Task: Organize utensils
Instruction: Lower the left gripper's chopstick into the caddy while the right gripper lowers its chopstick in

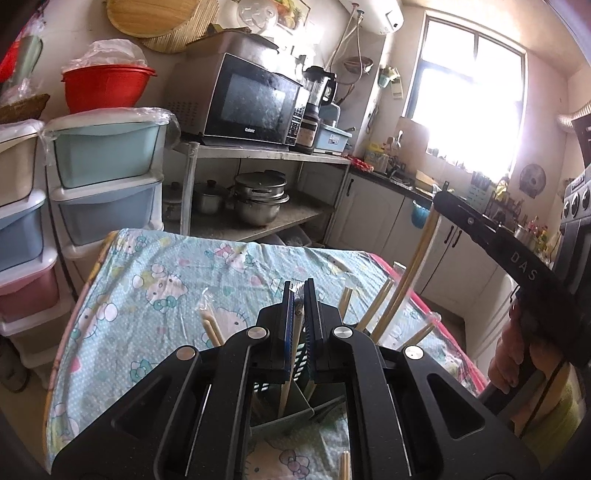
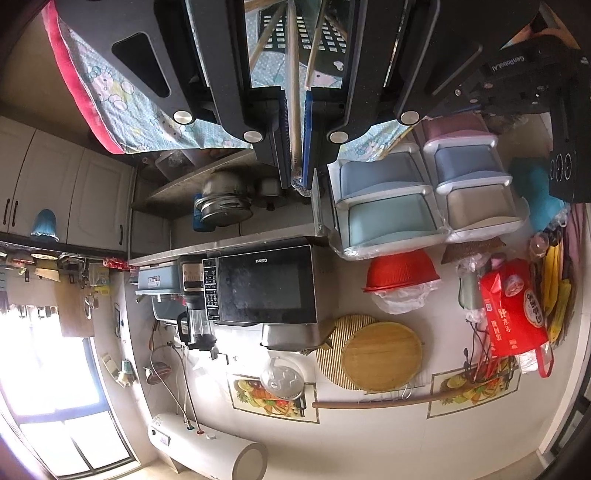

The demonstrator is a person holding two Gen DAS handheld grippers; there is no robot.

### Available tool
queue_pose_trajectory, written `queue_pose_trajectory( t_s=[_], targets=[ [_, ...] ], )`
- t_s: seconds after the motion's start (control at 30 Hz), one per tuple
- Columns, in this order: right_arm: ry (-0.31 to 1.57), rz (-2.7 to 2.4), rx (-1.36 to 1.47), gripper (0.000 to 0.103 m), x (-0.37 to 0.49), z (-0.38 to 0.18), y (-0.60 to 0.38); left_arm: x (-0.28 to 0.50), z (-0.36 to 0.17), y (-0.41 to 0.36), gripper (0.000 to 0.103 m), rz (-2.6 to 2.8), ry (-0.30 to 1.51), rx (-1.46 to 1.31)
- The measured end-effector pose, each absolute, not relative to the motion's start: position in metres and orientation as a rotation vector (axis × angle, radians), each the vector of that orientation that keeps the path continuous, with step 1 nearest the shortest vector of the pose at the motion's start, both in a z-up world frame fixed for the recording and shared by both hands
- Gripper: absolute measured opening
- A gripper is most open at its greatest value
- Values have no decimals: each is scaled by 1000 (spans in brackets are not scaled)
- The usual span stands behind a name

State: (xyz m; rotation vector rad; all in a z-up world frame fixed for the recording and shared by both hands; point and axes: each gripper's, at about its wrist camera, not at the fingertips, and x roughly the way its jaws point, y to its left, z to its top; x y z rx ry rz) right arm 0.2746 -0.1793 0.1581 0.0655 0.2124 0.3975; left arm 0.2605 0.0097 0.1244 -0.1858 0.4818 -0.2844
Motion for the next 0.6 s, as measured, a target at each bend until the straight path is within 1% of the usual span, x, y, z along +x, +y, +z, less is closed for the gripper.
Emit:
queue_pose_trajectory(
  t_s=[0.6],
  targets=[
    [305,376,72,8,286,124,-172,258,110,4,3,-247,497,-151]
  ],
)
